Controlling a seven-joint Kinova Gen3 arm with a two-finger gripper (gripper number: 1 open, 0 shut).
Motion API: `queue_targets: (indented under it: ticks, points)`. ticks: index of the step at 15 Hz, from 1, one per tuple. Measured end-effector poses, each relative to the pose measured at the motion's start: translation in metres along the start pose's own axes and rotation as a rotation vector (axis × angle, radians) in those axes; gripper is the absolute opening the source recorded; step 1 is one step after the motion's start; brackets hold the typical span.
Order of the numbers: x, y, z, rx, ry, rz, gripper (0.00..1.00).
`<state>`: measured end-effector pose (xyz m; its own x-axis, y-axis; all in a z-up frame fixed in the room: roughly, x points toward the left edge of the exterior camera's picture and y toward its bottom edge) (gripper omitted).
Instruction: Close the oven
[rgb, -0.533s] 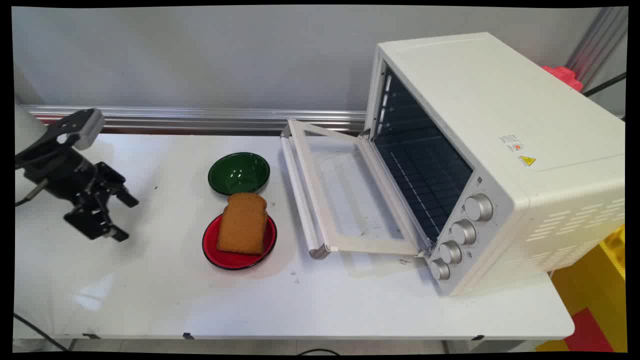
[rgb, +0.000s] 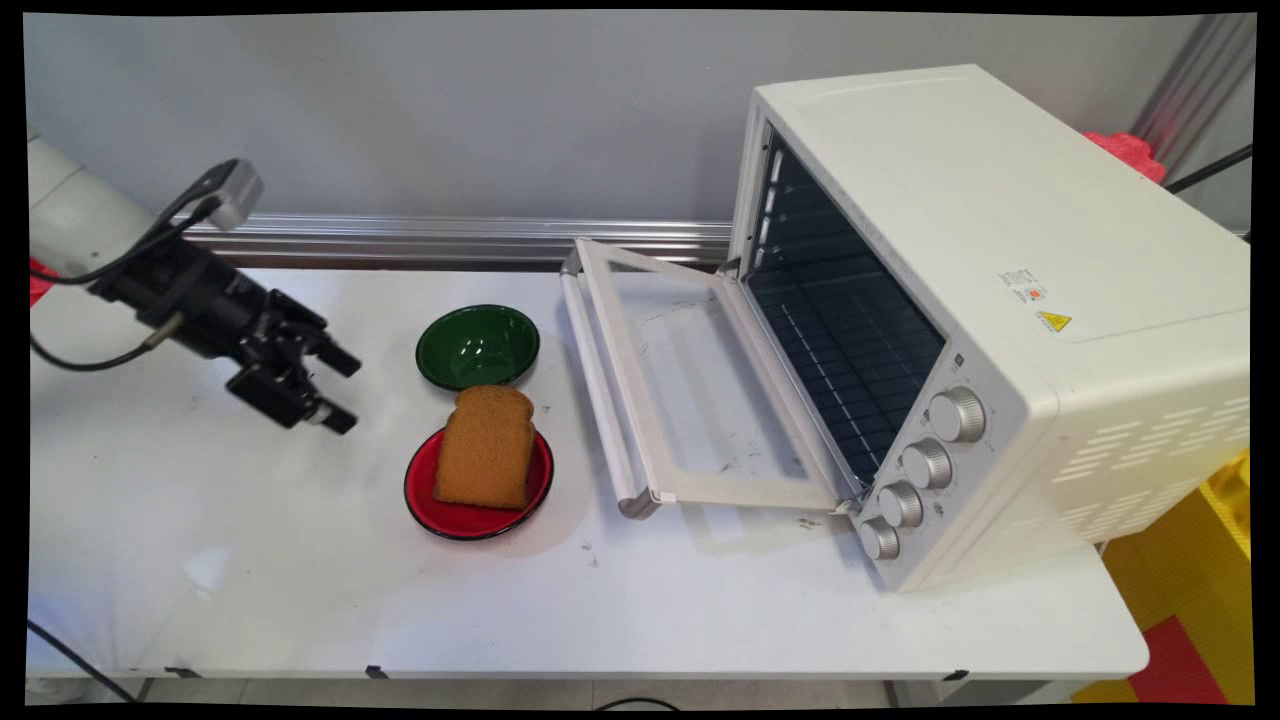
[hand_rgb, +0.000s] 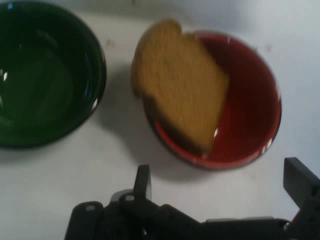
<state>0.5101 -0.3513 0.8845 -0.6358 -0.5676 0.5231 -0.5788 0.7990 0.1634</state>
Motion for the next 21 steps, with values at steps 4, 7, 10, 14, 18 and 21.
queue_targets:
  ticks: [4,7,10,14,18,21]
  points:
    - [0.02,-0.001,0.007,-0.016,0.092,-0.026,1.0]
    - [0.028,-0.003,0.011,-0.017,0.13,-0.033,1.0]
    - [0.034,-0.005,0.014,-0.015,0.15,-0.025,1.0]
    - [0.041,-0.007,0.019,-0.015,0.162,-0.001,0.0]
    - [0.048,-0.008,0.027,-0.017,0.173,0.017,0.0]
    - [0.053,-0.01,0.033,-0.019,0.182,0.023,0.0]
